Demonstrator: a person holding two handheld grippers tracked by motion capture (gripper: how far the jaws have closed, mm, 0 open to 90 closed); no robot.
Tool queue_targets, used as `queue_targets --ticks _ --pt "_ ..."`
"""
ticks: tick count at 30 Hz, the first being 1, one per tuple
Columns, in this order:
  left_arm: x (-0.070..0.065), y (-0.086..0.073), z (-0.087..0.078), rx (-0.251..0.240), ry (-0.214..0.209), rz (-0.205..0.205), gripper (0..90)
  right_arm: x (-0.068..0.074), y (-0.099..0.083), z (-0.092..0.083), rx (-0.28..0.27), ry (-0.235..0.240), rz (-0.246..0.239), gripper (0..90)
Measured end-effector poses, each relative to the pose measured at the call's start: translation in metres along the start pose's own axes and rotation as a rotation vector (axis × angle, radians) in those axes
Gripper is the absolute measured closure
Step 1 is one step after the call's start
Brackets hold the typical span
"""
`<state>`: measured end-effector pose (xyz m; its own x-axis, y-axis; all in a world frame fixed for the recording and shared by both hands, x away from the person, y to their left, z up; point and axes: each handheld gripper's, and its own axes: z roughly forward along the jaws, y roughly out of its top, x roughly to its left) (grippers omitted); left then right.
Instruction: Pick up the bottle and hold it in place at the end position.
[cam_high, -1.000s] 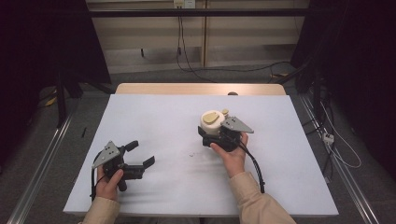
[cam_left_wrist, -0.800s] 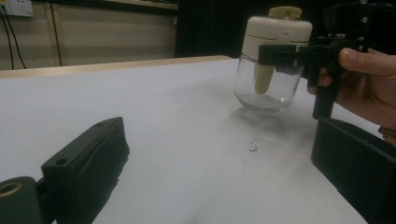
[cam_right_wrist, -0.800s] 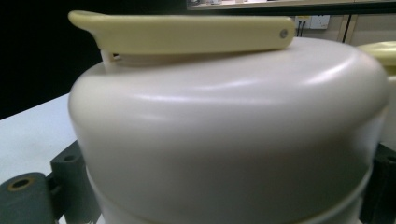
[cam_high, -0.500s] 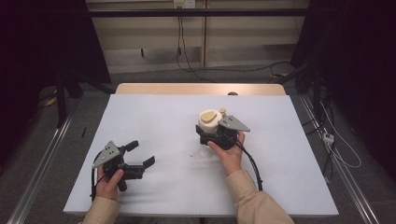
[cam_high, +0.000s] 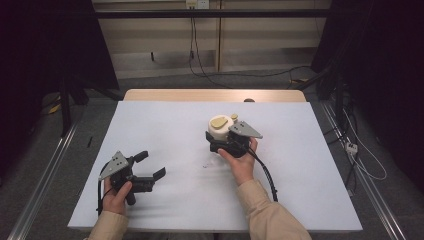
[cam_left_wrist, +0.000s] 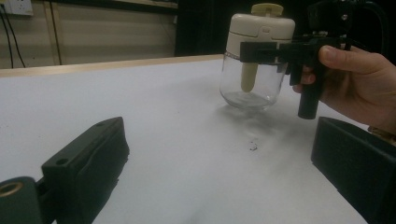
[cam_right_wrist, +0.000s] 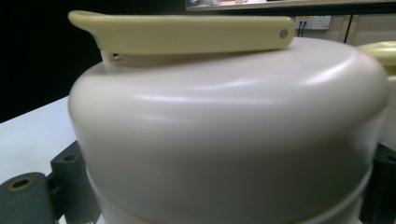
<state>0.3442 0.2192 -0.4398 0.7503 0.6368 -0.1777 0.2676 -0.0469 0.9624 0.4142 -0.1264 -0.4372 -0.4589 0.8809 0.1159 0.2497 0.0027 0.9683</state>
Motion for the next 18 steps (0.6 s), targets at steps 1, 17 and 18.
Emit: queue_targets --ticks 1,17,18 --pt "0.0000 0.0001 0.0000 0.000 -0.001 0.002 3.4 -0.0008 -0.0003 0.0005 -0.001 -0.003 0.003 6.3" --pt "0.0004 -0.0001 0.0008 -0.001 -0.001 -0.002 3.4 -0.0086 -0.0057 0.0086 0.002 -0.020 0.025 6.3" --pt "0.0004 -0.0001 0.0008 -0.001 -0.001 -0.002 3.4 -0.0088 -0.0059 0.0089 0.002 -0.020 0.029 6.3"
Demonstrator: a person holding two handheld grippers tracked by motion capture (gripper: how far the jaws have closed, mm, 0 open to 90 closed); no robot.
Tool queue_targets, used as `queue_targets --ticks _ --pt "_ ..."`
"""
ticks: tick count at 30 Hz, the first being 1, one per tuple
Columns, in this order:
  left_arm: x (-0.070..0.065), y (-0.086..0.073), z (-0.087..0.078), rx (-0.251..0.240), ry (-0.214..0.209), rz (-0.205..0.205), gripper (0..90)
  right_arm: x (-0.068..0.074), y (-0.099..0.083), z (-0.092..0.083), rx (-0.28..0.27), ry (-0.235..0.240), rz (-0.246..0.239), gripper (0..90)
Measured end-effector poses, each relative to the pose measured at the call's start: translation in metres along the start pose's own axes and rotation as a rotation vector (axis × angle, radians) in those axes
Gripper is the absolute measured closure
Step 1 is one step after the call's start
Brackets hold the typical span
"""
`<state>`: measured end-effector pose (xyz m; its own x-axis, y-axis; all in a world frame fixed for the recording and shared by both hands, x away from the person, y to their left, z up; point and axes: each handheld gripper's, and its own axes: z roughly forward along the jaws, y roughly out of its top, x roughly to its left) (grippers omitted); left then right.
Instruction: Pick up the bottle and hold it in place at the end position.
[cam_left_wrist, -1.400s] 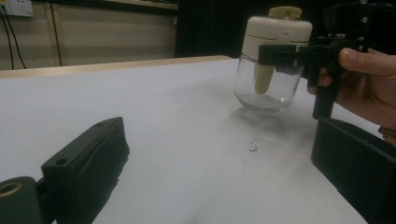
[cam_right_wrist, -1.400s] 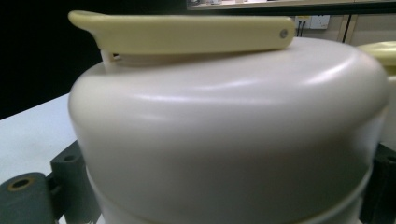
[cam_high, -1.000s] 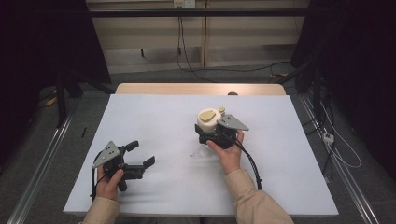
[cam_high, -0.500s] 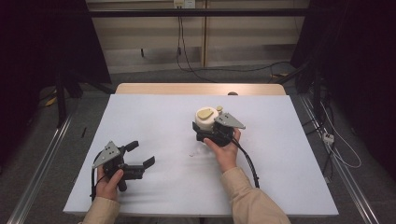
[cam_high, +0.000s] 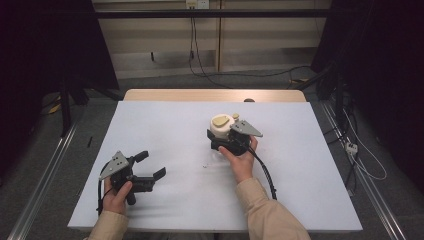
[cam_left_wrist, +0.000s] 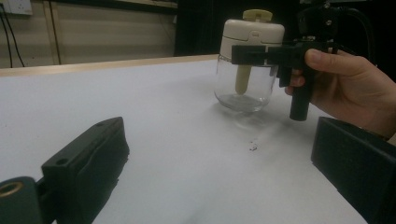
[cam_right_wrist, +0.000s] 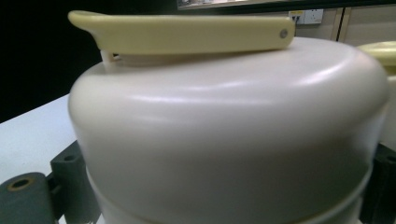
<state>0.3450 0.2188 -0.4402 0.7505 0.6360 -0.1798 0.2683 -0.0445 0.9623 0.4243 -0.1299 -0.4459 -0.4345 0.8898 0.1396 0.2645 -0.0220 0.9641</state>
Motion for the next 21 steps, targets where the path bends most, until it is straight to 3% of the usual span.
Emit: queue_targets --ticks 14,21 --pt "0.001 0.000 -0.002 -0.003 0.004 0.000 3.4 0.008 0.002 0.013 0.031 0.012 -0.047 6.3" --pt "0.002 0.000 -0.003 -0.005 0.007 -0.003 3.4 0.010 0.000 0.018 0.036 0.012 -0.034 6.3"
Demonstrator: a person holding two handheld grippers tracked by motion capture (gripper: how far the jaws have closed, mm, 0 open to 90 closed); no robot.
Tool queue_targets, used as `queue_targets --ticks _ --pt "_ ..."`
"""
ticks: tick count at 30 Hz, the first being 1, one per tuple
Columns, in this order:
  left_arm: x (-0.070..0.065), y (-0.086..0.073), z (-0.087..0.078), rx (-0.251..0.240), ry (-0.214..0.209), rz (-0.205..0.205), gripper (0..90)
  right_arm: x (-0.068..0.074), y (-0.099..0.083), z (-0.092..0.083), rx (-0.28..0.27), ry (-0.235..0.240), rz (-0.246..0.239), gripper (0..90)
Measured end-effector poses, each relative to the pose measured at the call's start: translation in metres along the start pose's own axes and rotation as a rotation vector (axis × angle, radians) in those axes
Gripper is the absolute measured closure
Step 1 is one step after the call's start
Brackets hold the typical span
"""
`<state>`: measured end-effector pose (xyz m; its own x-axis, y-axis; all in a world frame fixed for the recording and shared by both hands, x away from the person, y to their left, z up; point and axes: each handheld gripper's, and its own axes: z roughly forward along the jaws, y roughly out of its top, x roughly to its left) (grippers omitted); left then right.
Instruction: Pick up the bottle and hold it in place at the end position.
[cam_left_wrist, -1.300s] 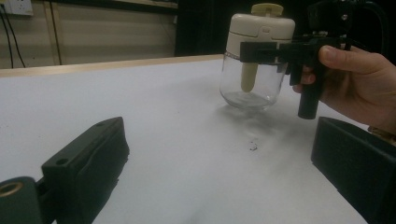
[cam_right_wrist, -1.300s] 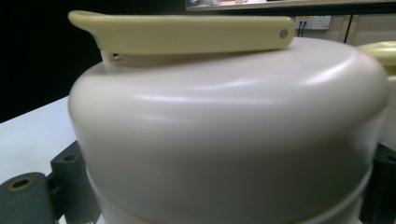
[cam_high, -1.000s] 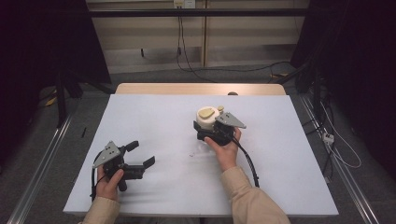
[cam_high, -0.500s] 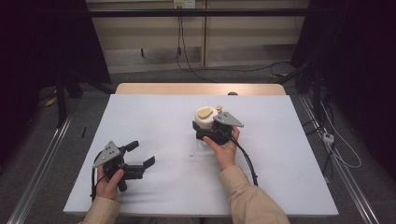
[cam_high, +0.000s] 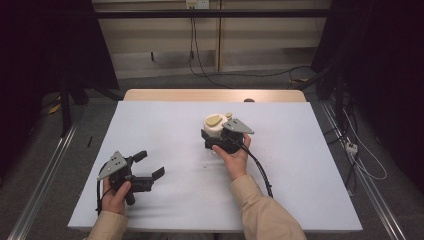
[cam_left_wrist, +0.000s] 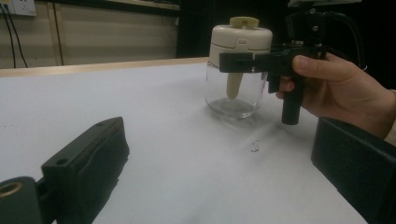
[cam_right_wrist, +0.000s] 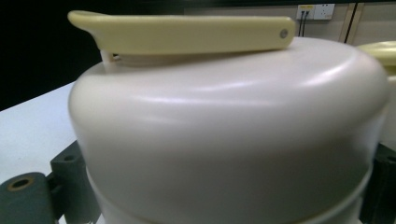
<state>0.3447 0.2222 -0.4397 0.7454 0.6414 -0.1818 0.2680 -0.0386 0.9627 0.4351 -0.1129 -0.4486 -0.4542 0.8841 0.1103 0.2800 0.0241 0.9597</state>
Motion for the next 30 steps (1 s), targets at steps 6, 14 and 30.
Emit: queue_targets --ticks 6,14,30 --pt "-0.0006 -0.0003 0.0010 0.001 0.002 -0.002 3.5 -0.0003 0.0003 0.0001 0.000 0.001 0.001 6.3" --pt "-0.0003 -0.0003 0.0009 0.001 0.002 -0.003 3.4 -0.0006 -0.0017 0.0023 0.006 0.003 0.006 6.3" --pt "0.0001 -0.0003 0.0009 0.000 -0.001 -0.002 3.4 0.0011 -0.0045 0.0076 0.022 0.017 0.010 6.3"
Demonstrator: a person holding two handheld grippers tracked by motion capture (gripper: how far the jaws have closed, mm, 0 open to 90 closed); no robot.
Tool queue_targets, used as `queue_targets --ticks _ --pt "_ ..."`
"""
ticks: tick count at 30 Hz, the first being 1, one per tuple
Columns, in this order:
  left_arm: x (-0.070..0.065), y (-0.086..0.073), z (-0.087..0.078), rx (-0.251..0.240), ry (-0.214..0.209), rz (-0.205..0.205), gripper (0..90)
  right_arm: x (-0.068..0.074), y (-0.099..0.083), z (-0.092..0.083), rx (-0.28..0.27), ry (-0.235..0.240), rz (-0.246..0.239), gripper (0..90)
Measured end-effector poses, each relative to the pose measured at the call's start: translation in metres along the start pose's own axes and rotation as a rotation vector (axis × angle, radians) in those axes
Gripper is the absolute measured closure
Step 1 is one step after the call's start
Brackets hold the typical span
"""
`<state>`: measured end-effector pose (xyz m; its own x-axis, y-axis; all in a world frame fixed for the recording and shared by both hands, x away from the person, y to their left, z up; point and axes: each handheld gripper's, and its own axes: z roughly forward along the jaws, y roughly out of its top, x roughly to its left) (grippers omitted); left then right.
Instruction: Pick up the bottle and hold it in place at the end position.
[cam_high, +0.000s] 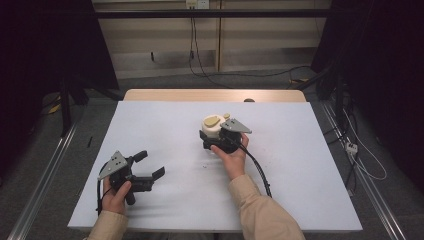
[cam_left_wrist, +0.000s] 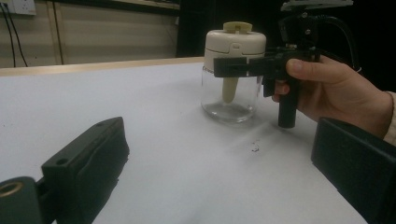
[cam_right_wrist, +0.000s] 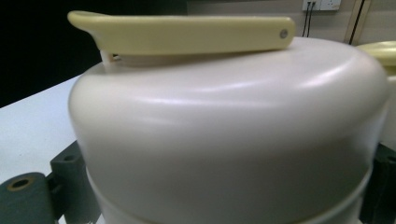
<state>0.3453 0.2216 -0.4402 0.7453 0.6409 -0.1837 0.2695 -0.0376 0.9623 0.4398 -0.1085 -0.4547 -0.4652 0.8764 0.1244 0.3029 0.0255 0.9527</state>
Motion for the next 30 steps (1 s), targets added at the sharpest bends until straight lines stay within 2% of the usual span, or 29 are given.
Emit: queue_targets --ticks 14,19,23,30 --pt "-0.0005 -0.0001 0.0004 0.002 0.003 0.001 3.4 0.0014 -0.0008 -0.0033 0.016 0.004 -0.009 6.2" --pt "-0.0008 -0.0001 0.0007 0.003 0.001 0.004 3.5 -0.0001 -0.0021 -0.0053 0.017 0.005 0.011 6.1" --pt "-0.0009 -0.0003 0.0011 0.005 0.001 0.005 3.4 0.0003 -0.0019 -0.0059 0.024 0.011 -0.004 6.1" --pt "-0.0008 -0.0004 0.0014 0.006 0.000 0.005 3.4 -0.0002 -0.0021 -0.0071 0.028 0.023 0.006 6.0"
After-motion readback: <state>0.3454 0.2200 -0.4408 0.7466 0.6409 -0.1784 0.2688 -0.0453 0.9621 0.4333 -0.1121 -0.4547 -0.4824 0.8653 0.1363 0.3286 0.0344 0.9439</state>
